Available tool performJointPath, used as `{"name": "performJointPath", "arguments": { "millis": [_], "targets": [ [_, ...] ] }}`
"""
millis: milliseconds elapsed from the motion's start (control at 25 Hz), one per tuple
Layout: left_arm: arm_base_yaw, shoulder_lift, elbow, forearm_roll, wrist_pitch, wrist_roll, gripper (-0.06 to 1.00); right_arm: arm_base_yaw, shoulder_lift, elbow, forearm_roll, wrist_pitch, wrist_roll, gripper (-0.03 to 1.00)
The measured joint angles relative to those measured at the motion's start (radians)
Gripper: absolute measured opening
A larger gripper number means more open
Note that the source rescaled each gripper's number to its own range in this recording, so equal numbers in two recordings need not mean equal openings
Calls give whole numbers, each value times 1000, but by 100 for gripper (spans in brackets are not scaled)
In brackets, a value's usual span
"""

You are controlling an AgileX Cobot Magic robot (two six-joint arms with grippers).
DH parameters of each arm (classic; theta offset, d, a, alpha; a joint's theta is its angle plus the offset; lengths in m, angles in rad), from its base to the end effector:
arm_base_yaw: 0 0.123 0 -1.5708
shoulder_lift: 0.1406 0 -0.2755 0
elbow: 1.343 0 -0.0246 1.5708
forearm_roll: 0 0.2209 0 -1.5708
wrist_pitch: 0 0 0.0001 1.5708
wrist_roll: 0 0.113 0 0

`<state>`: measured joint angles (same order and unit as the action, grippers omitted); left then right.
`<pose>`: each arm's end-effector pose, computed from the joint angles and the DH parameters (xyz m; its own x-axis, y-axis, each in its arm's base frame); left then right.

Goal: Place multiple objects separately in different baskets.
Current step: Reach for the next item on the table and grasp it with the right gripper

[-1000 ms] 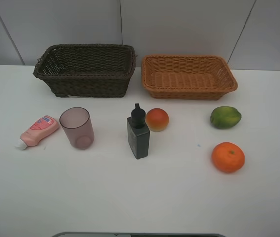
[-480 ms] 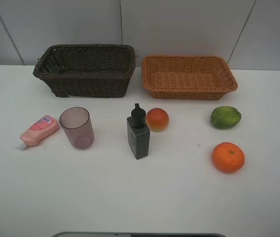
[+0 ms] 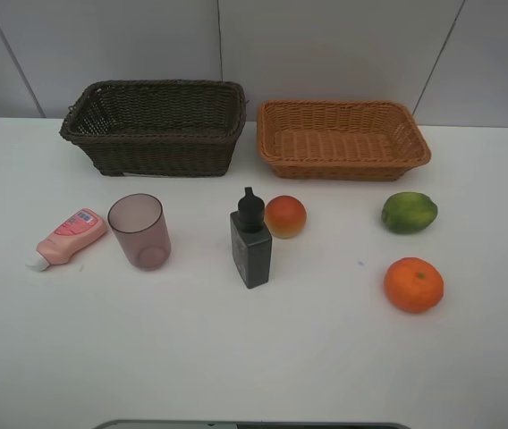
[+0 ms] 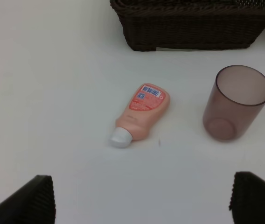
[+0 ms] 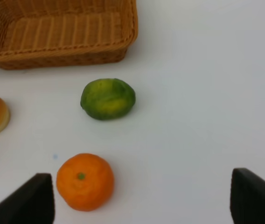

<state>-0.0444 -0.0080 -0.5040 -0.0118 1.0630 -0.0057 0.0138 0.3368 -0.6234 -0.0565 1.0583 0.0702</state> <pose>-0.0036 -0.0010 0.2537 -0.4475 0.0084 -0.8943 0.0485 0.9987 -0.0148 0.0395 -0.0050 0.2818 -0.6301 0.0337 -0.7758 0.0512 0.9987 0.0018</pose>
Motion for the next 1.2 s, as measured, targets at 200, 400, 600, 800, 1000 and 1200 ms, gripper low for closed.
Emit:
{"name": "performJointPath", "arguments": {
  "millis": [200,400,600,800,1000,1200],
  "targets": [
    [0,0,0,0,0,0,97,5,212,-88,1,-42,0,72],
    [0,0,0,0,0,0,97,5,347,-126,8,-80,0,72],
    [0,0,0,0,0,0,97,5,491,-140,48,-105,0,72],
    [0,0,0,0,0,0,97,5,667,-140,57,-176,0,72],
    [0,0,0,0,0,0,97,9,841,-147,93,-241,0,72],
    [0,0,0,0,0,0,97,51,1013,-224,84,-251,0,72]
  ]
}}
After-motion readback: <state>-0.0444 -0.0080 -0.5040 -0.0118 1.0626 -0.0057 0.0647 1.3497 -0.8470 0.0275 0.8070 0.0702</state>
